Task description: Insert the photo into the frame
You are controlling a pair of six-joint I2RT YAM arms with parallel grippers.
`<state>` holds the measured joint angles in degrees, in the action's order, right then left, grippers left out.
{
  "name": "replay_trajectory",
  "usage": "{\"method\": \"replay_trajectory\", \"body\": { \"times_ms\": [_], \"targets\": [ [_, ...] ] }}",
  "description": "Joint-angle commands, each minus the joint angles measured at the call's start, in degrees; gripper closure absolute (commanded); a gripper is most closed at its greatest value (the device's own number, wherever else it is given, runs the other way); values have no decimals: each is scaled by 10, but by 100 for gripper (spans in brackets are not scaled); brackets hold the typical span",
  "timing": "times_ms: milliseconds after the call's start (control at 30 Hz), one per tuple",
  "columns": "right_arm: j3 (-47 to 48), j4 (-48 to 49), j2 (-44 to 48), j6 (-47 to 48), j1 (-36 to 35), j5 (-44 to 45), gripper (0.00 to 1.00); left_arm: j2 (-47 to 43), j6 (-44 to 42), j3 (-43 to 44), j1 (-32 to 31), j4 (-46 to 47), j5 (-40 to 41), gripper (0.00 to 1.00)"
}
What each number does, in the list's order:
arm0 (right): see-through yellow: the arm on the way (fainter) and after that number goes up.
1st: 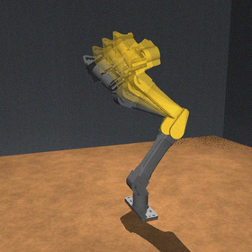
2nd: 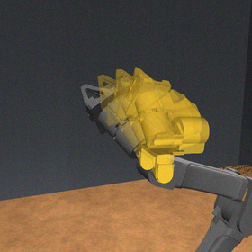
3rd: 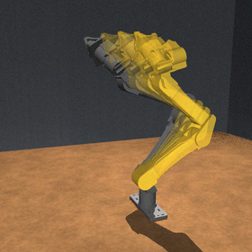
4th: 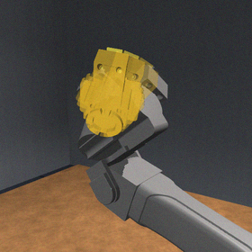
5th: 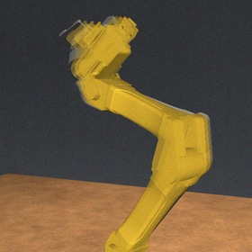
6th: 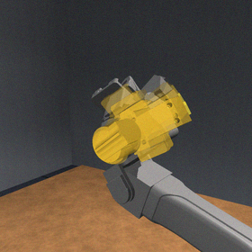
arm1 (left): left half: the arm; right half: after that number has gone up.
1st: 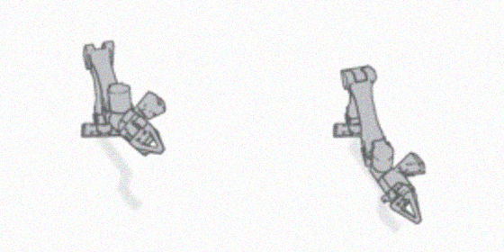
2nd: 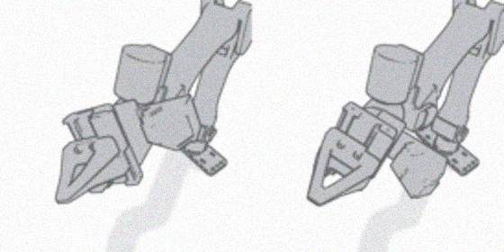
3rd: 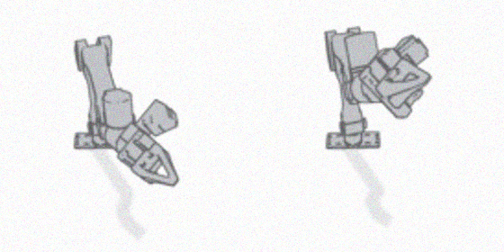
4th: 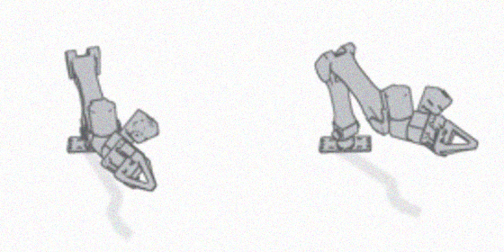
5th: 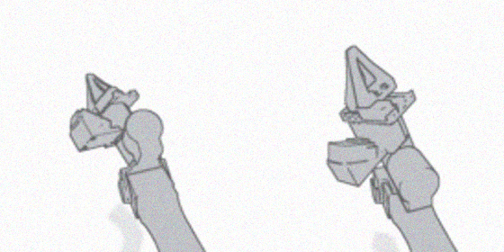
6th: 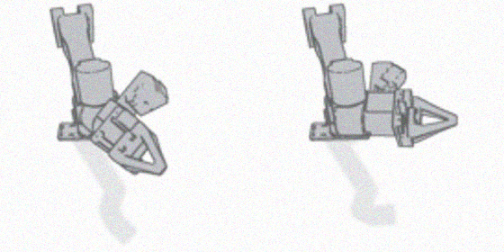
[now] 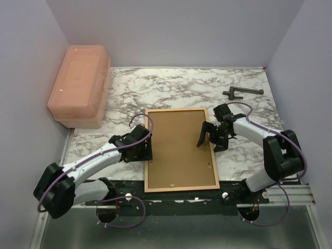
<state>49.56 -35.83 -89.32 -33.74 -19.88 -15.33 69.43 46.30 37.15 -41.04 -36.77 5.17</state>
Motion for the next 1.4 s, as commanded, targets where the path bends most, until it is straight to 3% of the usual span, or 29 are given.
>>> {"method": "replay_trajectory", "body": {
  "times_ms": [0, 167, 400, 667, 900, 1367],
  "targets": [
    [-16, 45, 25, 11, -6, -3, 0, -122, -14, 2, 1, -14, 36, 26],
    [-17, 45, 57, 9, -6, 14, 0, -253, -40, -6, 2, -3, 42, 3],
    [-27, 45, 59, 8, -6, 16, 0, -339, -65, -43, 4, 23, 23, 2],
    [-37, 49, 48, 9, -6, 17, 0, -211, -70, -40, 4, 2, 5, 6],
    [-39, 48, 40, 11, -6, 22, 0, -81, -79, -26, 2, 38, -17, 17],
    [-43, 51, 26, 11, -6, 23, 0, 30, -92, -15, -17, 92, -33, 30]
  ]
}}
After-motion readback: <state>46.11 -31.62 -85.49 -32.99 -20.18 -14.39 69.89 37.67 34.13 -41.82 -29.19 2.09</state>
